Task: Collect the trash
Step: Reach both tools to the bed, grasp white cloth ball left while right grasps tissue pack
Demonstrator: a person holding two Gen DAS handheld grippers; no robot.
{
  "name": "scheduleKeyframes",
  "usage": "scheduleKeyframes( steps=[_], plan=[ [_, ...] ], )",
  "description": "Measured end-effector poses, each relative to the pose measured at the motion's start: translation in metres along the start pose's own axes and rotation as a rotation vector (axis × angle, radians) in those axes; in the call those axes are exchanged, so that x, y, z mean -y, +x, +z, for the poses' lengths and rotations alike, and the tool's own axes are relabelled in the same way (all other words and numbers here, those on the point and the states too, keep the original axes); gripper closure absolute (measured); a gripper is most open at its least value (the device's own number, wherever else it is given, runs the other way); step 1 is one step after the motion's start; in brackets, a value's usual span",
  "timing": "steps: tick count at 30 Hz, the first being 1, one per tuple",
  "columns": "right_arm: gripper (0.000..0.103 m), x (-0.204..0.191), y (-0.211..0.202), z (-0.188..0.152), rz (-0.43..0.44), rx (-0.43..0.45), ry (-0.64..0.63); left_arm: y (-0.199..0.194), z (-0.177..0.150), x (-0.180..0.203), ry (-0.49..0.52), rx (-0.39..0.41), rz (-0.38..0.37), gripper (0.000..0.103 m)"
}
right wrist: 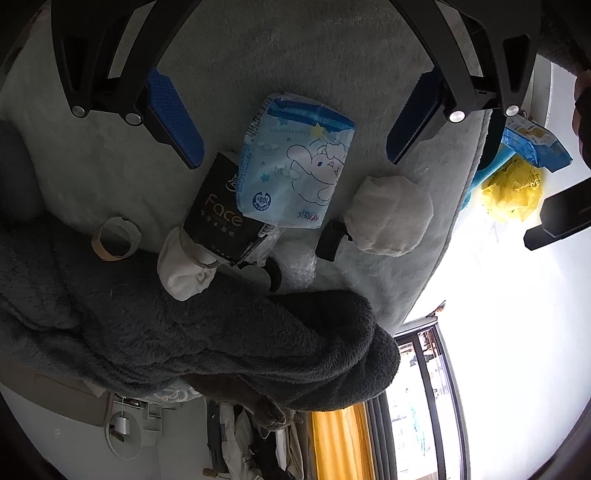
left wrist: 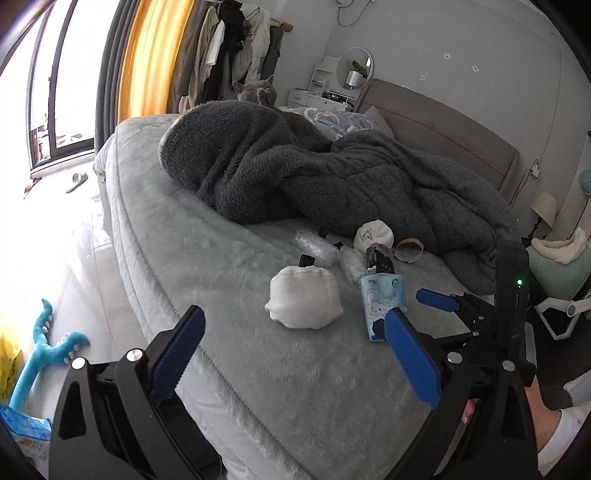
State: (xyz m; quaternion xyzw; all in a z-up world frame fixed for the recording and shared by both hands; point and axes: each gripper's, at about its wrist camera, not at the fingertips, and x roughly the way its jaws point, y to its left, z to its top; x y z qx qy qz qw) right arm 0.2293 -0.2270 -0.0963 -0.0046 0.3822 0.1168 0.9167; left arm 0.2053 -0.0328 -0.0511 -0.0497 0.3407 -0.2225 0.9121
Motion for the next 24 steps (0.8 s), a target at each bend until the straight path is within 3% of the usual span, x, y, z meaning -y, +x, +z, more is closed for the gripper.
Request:
scheduleKeyframes(
  steps=[10, 13, 15, 18, 24],
  plan=[
    [0.003, -0.003, 0.019, -0.001, -0.027, -0.065, -0.013, 0.057, 0.007, 0.010, 0.062, -0.117, -0.031, 0.004],
    [0.015, -0.005, 0.021, 0.000, -0.029, -0.074, -0.036, 0.072, 0.005, 0.010, 0.056, -0.153, -0.051, 0.005],
    [0.030, -0.007, 0.022, 0.002, -0.045, -0.075, -0.047, 0.080, 0.005, 0.009, 0.046, -0.166, -0.058, 0.005],
    [0.039, -0.009, 0.019, 0.002, -0.050, -0.074, -0.065, 0.088, 0.005, 0.004, -0.012, -0.184, -0.089, 0.005],
    [0.042, -0.003, 0.007, 0.004, -0.008, -0.067, -0.046, 0.096, 0.007, -0.006, -0.091, -0.190, -0.071, 0.007]
  ],
)
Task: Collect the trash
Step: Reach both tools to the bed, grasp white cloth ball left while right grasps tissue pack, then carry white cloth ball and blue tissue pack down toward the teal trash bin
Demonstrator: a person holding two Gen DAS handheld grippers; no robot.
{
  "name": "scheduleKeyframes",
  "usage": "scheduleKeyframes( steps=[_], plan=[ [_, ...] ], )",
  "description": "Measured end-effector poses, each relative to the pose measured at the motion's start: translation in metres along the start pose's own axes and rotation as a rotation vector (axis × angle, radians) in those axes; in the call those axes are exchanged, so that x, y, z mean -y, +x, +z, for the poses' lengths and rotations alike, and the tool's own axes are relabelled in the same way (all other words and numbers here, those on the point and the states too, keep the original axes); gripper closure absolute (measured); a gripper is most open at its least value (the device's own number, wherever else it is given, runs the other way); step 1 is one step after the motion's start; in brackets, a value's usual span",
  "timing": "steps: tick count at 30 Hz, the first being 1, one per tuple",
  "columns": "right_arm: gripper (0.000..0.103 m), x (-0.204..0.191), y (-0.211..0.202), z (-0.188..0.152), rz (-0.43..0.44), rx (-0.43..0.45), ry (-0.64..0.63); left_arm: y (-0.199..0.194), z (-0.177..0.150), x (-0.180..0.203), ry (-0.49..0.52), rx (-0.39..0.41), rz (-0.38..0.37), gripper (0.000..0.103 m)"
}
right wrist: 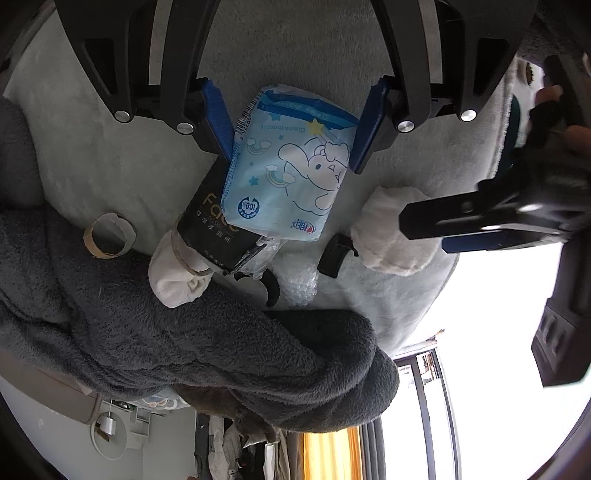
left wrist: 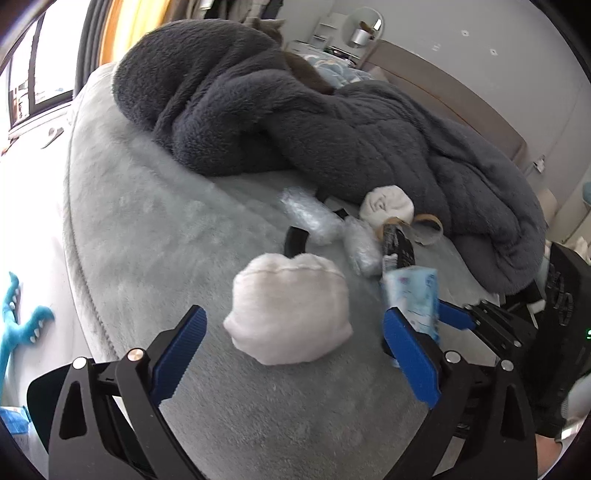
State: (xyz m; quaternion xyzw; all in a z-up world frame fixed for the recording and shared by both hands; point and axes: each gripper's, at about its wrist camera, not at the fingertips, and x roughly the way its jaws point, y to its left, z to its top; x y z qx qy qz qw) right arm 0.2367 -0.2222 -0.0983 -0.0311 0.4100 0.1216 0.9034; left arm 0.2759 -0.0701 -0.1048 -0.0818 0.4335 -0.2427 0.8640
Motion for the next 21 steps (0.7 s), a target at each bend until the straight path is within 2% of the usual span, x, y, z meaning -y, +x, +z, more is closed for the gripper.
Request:
scheduleKeyframes(
  steps=[3, 10, 13, 16, 18, 21],
  plan=[
    [0.042, 0.006, -0.008, 0.005, 0.038, 0.006, 0.030, 0.002, 0.000, 0.000, -0.010, -0.004, -0.004, 0.017],
    [0.042, 0.018, -0.039, 0.030, 0.131, 0.070, 0.049, 0.014, -0.004, 0.002, 0.012, -0.029, 0.016, 0.025],
    [0.042, 0.018, -0.046, 0.046, 0.190, 0.092, 0.038, 0.016, -0.003, -0.002, -0.027, -0.019, 0.020, 0.030],
    [0.042, 0.018, -0.043, 0.062, 0.212, 0.108, 0.022, 0.015, -0.004, -0.006, -0.049, -0.005, 0.015, 0.040],
    [0.042, 0.020, -0.040, 0.070, 0.252, 0.116, 0.029, 0.007, -0.006, -0.009, -0.064, 0.013, 0.008, 0.047],
    [0.042, 0.021, -0.033, 0.075, 0.315, 0.120, 0.057, -0.011, -0.012, -0.014, -0.074, 0.046, 0.017, 0.051]
  ],
)
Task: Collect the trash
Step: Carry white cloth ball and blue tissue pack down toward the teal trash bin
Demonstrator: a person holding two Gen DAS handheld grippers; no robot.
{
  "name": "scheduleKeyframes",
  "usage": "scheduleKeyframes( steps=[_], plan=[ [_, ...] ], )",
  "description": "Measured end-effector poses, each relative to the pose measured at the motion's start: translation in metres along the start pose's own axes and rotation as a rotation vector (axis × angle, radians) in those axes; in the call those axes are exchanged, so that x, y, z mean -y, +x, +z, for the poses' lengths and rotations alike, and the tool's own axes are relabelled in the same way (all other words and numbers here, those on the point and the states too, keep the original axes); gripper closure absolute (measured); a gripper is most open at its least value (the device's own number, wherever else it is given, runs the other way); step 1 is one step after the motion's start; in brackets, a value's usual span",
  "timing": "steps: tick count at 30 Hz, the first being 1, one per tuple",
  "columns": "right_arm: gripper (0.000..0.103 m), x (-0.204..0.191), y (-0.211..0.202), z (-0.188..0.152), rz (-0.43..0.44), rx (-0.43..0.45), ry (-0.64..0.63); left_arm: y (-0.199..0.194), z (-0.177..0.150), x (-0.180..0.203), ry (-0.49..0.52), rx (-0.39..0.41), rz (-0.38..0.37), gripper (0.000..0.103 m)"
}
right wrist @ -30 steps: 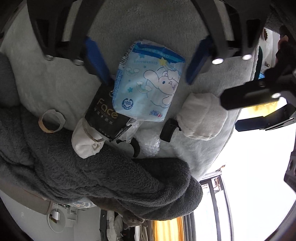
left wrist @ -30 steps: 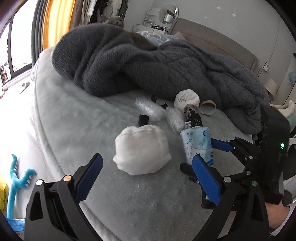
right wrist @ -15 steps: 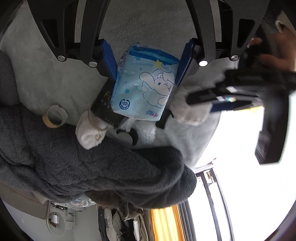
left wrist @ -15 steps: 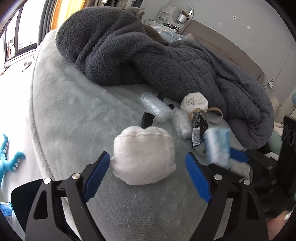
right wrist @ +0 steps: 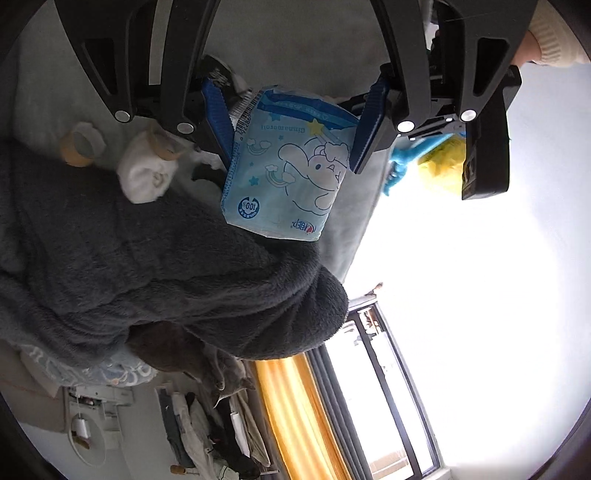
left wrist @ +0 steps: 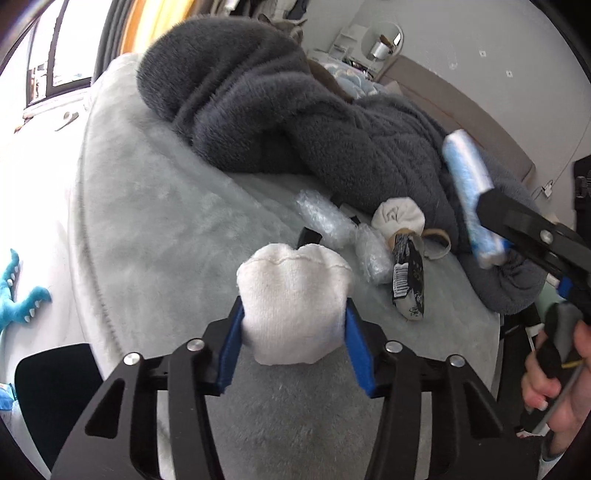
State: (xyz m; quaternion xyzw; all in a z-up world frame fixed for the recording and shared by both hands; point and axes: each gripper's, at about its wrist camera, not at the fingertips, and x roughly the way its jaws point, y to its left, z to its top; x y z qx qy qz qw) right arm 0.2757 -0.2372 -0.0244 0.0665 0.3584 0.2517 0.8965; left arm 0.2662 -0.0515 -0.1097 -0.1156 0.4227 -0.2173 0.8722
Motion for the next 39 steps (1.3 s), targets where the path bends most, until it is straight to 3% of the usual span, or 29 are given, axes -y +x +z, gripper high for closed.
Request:
scheduleKeyframes(
  steps=[4, 9, 13, 30, 39],
  plan=[
    [0.042, -0.006, 0.009, 0.001, 0.053, 0.003, 0.030, -0.024, -0.004, -0.005, 0.021, 0.045, 0.005, 0.052],
    [0.042, -0.028, 0.023, 0.004, 0.080, -0.003, 0.017, -0.052, -0.006, -0.025, -0.025, 0.087, 0.023, 0.052],
    [0.042, -0.055, 0.039, 0.004, 0.111, -0.027, -0.015, -0.063, -0.006, -0.040, -0.040, 0.080, 0.083, 0.052],
    [0.042, -0.167, 0.117, -0.016, 0.241, -0.163, -0.130, -0.078, -0.056, -0.164, -0.174, -0.137, 0.256, 0.052],
    [0.042, -0.210, 0.151, -0.033, 0.273, -0.240, -0.159, -0.079, -0.083, -0.209, -0.245, -0.244, 0.297, 0.052]
  ],
)
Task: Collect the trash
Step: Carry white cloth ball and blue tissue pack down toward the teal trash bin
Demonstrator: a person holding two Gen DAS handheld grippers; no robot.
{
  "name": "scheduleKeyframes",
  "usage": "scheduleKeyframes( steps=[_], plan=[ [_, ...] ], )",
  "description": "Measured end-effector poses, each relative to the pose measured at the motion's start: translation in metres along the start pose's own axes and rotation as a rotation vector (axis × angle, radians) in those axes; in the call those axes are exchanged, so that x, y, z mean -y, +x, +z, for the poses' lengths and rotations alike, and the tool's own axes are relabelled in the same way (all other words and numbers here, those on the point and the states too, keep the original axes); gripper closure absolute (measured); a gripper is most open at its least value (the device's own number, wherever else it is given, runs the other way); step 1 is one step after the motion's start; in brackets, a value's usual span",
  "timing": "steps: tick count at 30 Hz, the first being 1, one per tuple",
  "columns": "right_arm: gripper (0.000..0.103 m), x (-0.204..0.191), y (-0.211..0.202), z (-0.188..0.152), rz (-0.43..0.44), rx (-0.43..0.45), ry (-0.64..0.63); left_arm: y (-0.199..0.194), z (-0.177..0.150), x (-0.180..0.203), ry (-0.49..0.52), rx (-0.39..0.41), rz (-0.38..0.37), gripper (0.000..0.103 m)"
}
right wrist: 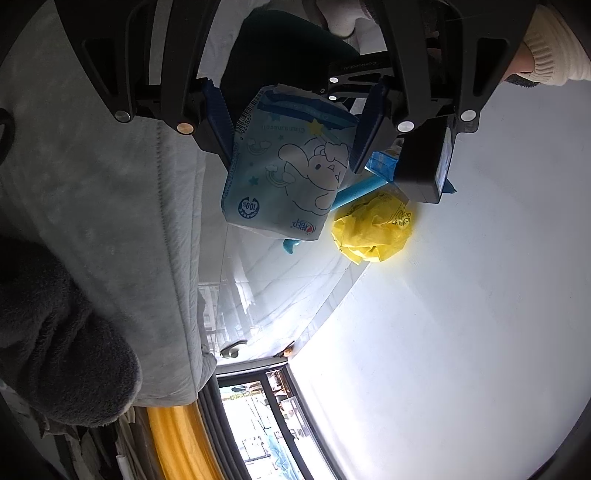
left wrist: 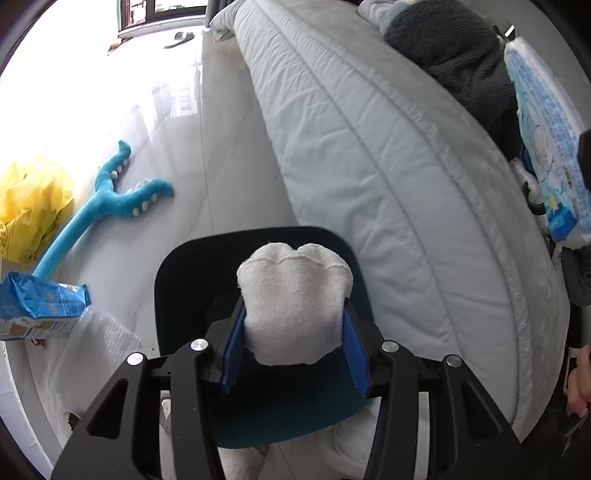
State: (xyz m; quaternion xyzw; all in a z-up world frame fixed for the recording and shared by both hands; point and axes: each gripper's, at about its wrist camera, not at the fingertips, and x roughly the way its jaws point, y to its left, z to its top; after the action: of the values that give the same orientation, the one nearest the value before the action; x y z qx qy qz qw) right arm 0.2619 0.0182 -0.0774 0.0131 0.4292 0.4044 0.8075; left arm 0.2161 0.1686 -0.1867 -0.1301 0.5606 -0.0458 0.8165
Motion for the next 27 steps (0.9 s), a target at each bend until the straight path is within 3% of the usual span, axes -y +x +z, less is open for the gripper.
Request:
scheduleKeyframes(
  steps=[4, 12, 18, 27],
  plan=[
    [0.042, -0.004, 0.010, 0.000, 0.005, -0.029, 0.001, 0.006, -0.004, -0.010, -0.009, -0.046, -0.015, 0.050],
    [0.042, -0.007, 0.046, -0.013, 0.006, -0.125, 0.037, 0.000, -0.011, -0.026, -0.035, -0.082, -0.008, 0.028],
    [0.042, -0.009, 0.066, -0.022, -0.021, -0.174, 0.037, -0.028, -0.007, -0.042, -0.063, -0.007, 0.007, 0.018],
    [0.042, -0.008, 0.100, -0.040, -0.043, -0.266, 0.057, -0.074, -0.002, -0.067, -0.103, 0.171, 0.028, 0.015]
  ],
)
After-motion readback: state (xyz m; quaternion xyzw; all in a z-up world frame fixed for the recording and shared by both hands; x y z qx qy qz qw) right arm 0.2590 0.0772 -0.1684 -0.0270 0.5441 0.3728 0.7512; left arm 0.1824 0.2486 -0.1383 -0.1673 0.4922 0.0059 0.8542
